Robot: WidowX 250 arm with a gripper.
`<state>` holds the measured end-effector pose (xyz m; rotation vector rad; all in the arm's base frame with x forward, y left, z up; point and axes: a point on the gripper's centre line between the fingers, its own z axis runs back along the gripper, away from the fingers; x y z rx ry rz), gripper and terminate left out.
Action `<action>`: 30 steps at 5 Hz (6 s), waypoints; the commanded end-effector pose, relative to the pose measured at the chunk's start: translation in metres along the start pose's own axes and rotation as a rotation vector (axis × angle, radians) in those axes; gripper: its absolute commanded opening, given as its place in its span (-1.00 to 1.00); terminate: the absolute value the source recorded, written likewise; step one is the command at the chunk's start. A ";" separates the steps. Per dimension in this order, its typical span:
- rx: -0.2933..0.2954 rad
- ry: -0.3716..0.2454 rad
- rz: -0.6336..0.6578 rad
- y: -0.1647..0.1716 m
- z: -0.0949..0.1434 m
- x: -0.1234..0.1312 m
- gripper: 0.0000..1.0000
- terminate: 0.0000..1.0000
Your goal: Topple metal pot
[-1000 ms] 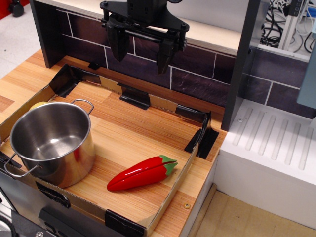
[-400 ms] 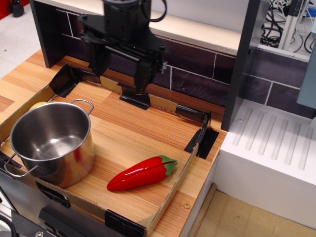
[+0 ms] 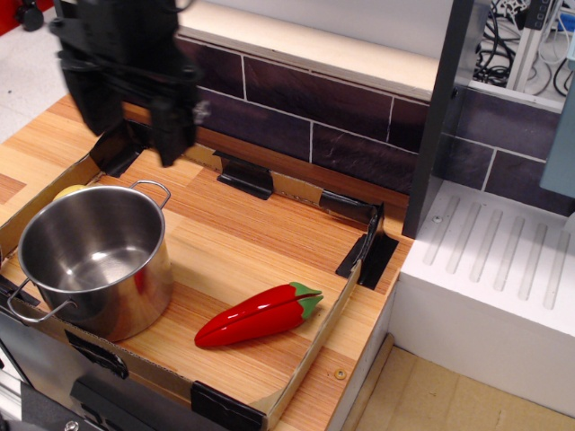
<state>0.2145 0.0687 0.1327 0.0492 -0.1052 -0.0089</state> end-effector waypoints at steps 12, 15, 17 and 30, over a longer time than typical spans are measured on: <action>0.180 0.024 -0.008 0.047 -0.052 -0.012 -1.00 -1.00; 0.598 -0.224 0.156 0.006 -0.022 0.004 -1.00 -1.00; 0.706 -0.352 0.116 -0.013 -0.027 0.006 -1.00 -1.00; -0.033 0.023 0.007 -0.012 0.062 0.006 1.00 1.00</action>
